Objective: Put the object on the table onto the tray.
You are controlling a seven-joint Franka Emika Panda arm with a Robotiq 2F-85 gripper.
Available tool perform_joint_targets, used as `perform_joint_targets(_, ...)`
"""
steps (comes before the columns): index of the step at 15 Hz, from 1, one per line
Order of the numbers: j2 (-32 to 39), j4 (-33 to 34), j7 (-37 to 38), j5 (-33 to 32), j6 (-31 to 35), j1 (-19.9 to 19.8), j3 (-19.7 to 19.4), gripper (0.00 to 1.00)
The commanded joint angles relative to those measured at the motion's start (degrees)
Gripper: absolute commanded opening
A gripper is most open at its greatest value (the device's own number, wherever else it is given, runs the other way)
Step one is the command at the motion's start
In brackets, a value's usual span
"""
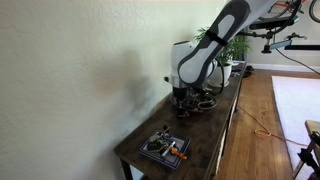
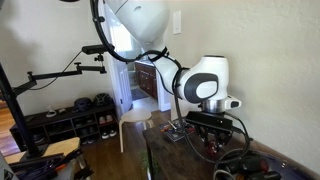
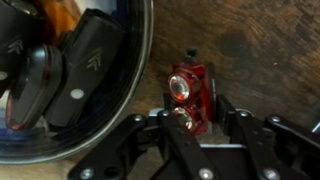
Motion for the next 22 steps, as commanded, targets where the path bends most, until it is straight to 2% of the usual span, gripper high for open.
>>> perform_joint_targets(1,-6.55,-5.08,-0.55,-0.94,-0.13,0.30,-0.03,0.19)
perform_joint_targets(9,-10.67,-3.68,1.89,-4.19,-0.67,1.04,-5.04,0.19)
perform_joint_targets(16,-7.93,0.44,3.08,-5.28,-0.39,0.14,-9.22,0.19)
perform_joint_targets(22,-3.63,4.39,2.80,-4.24,-0.57,-0.82,-9.46,0.19)
